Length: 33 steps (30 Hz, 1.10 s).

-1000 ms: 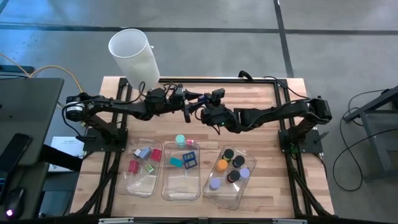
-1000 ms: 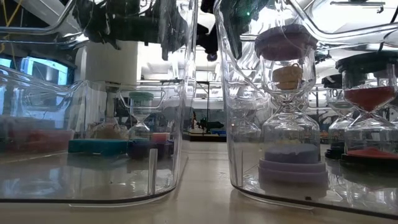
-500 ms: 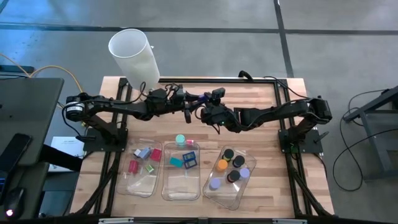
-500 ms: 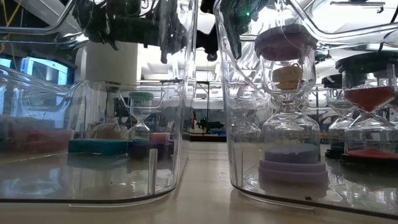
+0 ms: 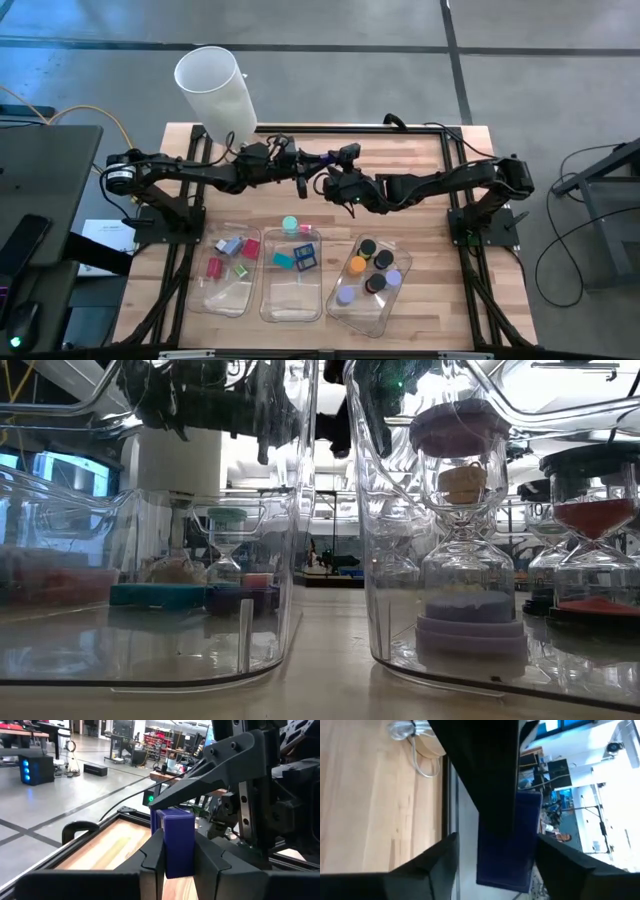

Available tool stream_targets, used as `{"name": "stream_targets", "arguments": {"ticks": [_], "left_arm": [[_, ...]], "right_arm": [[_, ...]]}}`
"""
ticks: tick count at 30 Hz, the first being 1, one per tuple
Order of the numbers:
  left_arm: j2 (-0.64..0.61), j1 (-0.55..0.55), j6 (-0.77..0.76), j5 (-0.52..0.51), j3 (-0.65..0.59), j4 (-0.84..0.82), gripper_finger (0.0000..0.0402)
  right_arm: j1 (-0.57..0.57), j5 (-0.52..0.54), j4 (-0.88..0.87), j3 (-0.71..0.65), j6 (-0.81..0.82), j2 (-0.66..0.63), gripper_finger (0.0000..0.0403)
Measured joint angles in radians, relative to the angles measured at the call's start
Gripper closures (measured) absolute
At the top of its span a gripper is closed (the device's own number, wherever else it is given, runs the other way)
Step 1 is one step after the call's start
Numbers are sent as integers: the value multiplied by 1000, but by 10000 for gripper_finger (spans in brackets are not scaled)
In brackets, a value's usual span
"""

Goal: Pick & Place Office items
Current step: Put the blue digital clock into the middle bin

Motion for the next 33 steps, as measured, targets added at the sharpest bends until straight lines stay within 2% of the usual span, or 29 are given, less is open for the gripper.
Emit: {"name": "stream_targets", "arguments": {"ticks": [3, 6, 10, 14, 20, 26, 28, 33], "left_arm": [[0, 0, 14, 0, 0, -3, 338], [-3, 0, 15, 1, 0, -23, 338], [-40, 0, 15, 0, 0, -83, 339], [-93, 0, 14, 16, 2, -185, 339], [-169, -49, 16, 6, 0, -318, 339], [-236, -135, 50, 1, 0, -441, 339], [-258, -169, 52, 1, 0, -497, 339], [-304, -293, 73, -37, 0, -609, 339]], "right_arm": [[0, -6, 0, 0, 3, 0, 145], [3, 34, 0, 0, 3, 0, 128], [17, 171, -14, 0, -5, 0, 115], [33, 253, -39, 0, 92, -10, 113], [87, 229, -245, 0, 373, -99, 112], [166, 79, -516, -3, 800, -187, 115], [185, 37, -525, -21, 892, -190, 115], [213, 30, -489, -88, 1003, -184, 116]]}}
